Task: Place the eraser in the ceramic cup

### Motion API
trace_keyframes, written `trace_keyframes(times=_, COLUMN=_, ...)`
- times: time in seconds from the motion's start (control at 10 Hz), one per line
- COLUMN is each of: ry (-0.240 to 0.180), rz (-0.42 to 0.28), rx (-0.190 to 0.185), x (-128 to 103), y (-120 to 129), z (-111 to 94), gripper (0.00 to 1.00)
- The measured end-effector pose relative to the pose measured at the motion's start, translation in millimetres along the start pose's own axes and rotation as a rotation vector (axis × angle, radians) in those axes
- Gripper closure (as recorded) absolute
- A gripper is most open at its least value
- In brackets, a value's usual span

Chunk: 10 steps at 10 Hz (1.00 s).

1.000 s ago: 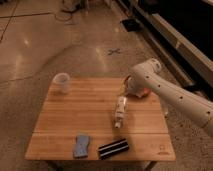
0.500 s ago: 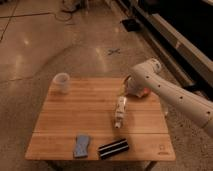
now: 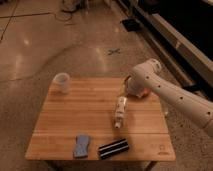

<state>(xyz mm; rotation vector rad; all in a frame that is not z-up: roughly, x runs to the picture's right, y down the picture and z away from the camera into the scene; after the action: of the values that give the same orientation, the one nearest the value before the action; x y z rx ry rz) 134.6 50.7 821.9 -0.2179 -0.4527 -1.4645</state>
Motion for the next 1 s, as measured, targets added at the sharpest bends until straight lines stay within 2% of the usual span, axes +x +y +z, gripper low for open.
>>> trace_keyframes(times=0.2, ry=-0.023, rz=0.050, rx=-0.003, x=-28, y=7, z=12, gripper=0.24)
trace_keyframes(times=0.4, ry=-0.069, rz=0.108, rx=-0.032, x=-68, y=14, z=30, gripper=0.24)
trace_keyframes(times=0.5, ry=-0.087, rz=0.129, rx=-0.046, x=-80, y=18, z=33, gripper=0.24)
trace_keyframes(times=0.6, ry=-0.115, rz=0.166, rx=-0.077, x=-100, y=28, z=36, gripper=0.24)
trace_keyframes(times=0.7, ry=-0.133, rz=0.193, rx=-0.092, x=-118, y=32, z=38, gripper=0.24)
trace_keyframes(times=0.8, ry=-0.148, rz=0.208, rx=-0.091, x=-134, y=30, z=39, gripper=0.24)
trace_keyframes(times=1.0, ry=-0.178, rz=0.222, rx=-0.064, x=-170, y=17, z=39, gripper=0.24)
